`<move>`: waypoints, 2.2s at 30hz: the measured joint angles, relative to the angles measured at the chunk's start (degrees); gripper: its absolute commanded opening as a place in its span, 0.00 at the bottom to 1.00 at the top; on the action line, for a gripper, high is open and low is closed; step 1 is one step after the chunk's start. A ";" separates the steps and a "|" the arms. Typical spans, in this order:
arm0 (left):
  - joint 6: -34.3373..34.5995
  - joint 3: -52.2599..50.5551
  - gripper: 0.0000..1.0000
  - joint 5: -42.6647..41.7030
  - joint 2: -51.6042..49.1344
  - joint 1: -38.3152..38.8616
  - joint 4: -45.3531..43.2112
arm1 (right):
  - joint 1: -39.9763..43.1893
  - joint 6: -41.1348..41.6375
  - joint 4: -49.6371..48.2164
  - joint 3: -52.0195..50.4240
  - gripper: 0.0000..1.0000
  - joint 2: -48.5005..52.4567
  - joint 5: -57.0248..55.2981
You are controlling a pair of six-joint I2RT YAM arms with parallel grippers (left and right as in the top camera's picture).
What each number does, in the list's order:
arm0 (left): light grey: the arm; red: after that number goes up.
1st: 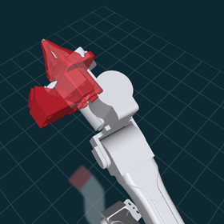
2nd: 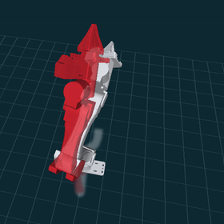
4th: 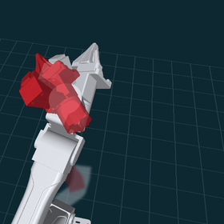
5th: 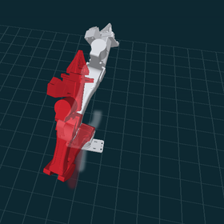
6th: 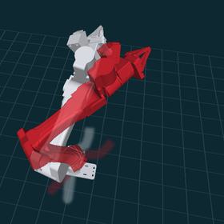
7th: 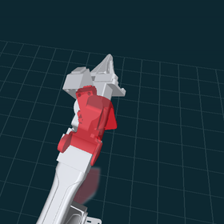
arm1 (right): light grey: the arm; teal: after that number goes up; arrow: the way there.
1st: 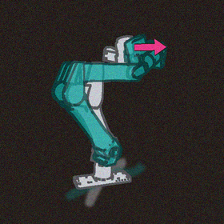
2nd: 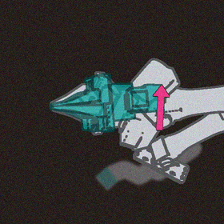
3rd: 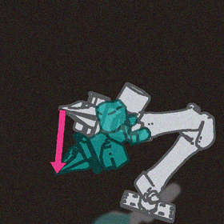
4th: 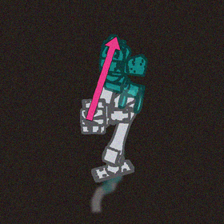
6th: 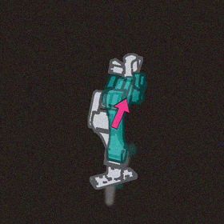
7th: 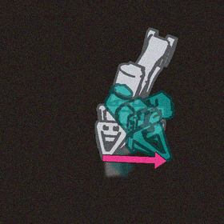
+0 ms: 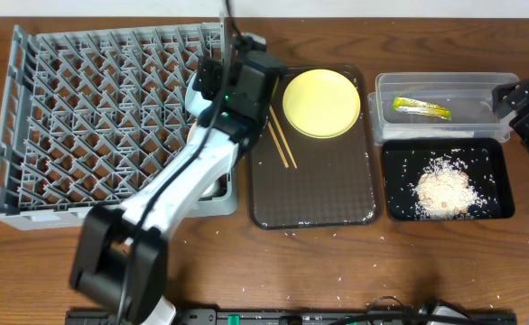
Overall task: Sort waste into correct bins and load items into the dishwasher
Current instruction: 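Reach left gripper to the yellow plate edge and grasp it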
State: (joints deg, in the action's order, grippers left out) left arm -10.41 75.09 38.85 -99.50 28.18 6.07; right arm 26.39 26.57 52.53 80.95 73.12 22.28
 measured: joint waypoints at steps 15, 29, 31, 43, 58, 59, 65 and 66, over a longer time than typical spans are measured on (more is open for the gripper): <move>51.30 0.20 0.72 -38.88 -9.51 2.27 3.98 | 0.00 0.00 0.00 0.00 0.99 0.00 0.00; 65.55 0.20 0.56 -41.29 -18.95 4.98 -1.57 | 0.00 0.00 0.00 0.00 0.99 0.00 0.00; 66.40 0.20 0.54 -41.48 -20.09 6.05 -2.71 | 0.00 0.00 0.00 0.00 0.99 0.00 0.00; 71.43 0.20 0.48 -40.30 -20.70 6.47 -3.65 | 0.00 0.00 0.00 0.00 0.99 0.00 0.00; 75.32 1.33 0.08 -39.41 -23.17 6.34 -5.01 | 0.00 0.00 0.00 0.00 0.99 0.00 0.00; 75.34 1.33 0.08 -39.32 -23.17 6.34 -5.05 | 0.00 0.00 0.00 0.00 0.99 0.00 0.02; 75.36 1.33 0.07 -39.30 -23.32 6.12 -6.05 | 0.00 0.00 0.00 0.00 0.99 0.00 0.00; 75.49 1.33 0.07 -39.32 -23.45 5.99 -6.36 | 0.00 0.00 0.00 0.00 0.99 0.00 0.00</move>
State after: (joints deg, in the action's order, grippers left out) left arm 65.08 76.42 -0.47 -122.96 34.17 -0.30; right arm 26.39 26.57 52.53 80.95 73.12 22.28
